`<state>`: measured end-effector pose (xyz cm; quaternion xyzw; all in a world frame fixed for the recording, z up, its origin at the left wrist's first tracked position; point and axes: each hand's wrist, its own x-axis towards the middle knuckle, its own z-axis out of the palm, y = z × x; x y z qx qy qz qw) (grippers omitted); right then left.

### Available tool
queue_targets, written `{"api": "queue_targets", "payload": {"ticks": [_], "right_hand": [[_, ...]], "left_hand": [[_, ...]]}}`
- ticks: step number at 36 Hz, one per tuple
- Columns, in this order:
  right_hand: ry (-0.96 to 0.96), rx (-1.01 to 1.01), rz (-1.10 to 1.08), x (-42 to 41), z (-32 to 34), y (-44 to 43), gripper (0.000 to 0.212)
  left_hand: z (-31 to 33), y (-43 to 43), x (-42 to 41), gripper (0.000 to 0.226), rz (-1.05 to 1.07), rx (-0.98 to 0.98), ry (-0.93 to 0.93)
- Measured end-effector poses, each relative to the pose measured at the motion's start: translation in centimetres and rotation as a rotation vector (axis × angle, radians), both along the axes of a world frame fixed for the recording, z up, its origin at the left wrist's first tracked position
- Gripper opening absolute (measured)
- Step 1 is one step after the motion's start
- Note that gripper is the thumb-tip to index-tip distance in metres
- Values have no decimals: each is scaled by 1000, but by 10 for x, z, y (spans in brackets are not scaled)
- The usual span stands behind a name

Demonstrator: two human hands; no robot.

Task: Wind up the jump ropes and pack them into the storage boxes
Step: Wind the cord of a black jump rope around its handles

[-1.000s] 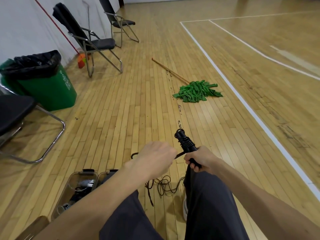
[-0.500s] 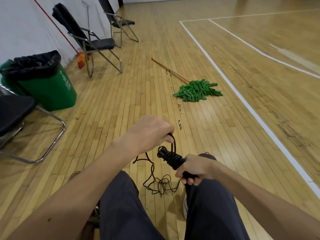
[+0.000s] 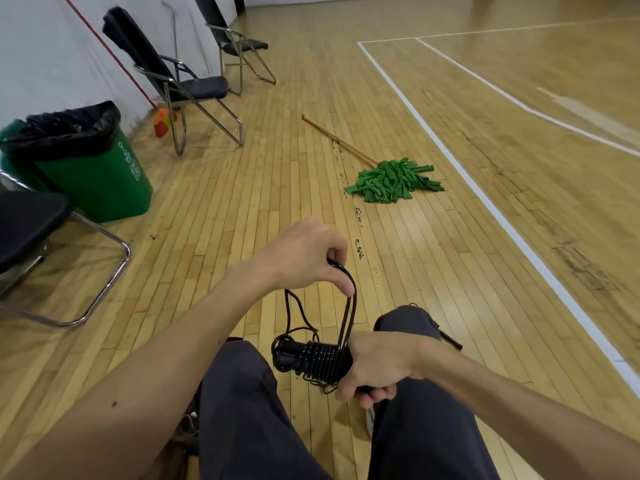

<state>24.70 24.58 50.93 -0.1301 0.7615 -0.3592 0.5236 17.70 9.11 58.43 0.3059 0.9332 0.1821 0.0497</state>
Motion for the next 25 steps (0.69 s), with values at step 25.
{"api": "queue_targets", "payload": {"ticks": [25], "right_hand": [[17,-445,-417,-8,26,15,22]], "left_hand": [[-113,-29,21,18,371,805,-880]]}}
